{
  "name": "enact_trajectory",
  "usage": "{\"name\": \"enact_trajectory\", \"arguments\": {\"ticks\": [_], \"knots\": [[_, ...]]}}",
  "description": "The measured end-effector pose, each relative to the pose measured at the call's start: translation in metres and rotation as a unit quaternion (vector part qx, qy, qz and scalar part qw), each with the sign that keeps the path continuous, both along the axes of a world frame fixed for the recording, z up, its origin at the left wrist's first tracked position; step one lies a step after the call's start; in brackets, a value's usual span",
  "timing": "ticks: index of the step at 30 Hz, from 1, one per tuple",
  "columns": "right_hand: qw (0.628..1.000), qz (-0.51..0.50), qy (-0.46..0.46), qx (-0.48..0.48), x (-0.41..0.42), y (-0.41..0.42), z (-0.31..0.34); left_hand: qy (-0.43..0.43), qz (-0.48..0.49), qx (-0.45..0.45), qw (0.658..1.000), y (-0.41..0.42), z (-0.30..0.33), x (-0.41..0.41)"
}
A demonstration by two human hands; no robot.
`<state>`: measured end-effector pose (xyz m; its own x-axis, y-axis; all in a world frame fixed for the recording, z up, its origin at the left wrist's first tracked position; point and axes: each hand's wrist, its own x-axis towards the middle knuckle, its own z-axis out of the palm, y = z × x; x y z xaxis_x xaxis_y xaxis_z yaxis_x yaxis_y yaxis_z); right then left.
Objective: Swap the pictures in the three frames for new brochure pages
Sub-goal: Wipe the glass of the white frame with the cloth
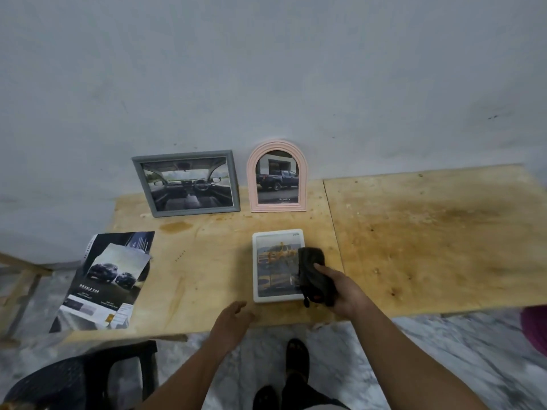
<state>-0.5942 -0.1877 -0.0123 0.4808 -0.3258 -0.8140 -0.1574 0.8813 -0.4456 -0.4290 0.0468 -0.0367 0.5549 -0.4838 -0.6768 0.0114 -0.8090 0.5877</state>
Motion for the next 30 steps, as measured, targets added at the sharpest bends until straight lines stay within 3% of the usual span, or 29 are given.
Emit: {"name": "enact_trajectory", "arguments": {"ticks": [7, 12, 18, 20, 22, 26, 28, 30], "knots": [[0.987, -0.067, -0.099, 0.105, -0.002, 0.047, 0.006, -0.009, -0.004, -0.014, 1.000, 0.011, -0.008, -0.007], [0.993, -0.030, -0.067, 0.097, -0.004, 0.071, -0.006, -0.090, -0.048, -0.038, 0.994, 0.009, -0.019, -0.005], [0.998, 0.017, 0.061, -0.001, 0.014, 0.054, -0.023, -0.241, -0.178, -0.041, 0.953, -0.007, -0.047, 0.016], [0.982, 0.058, 0.138, -0.115, 0.035, 0.034, -0.022, -0.278, -0.219, -0.033, 0.935, -0.015, -0.060, 0.029], [0.925, 0.140, 0.204, -0.290, 0.063, 0.012, -0.025, -0.295, -0.261, -0.020, 0.919, -0.023, -0.074, 0.045], [0.800, 0.275, 0.178, -0.502, 0.126, -0.022, -0.043, -0.320, -0.348, -0.009, 0.881, -0.044, -0.093, 0.070], [0.716, 0.356, 0.168, -0.576, 0.153, -0.032, -0.054, -0.340, -0.371, -0.017, 0.864, -0.050, -0.102, 0.076], [0.604, 0.442, 0.179, -0.639, 0.167, -0.033, -0.068, -0.367, -0.378, -0.027, 0.850, -0.050, -0.110, 0.075]]}}
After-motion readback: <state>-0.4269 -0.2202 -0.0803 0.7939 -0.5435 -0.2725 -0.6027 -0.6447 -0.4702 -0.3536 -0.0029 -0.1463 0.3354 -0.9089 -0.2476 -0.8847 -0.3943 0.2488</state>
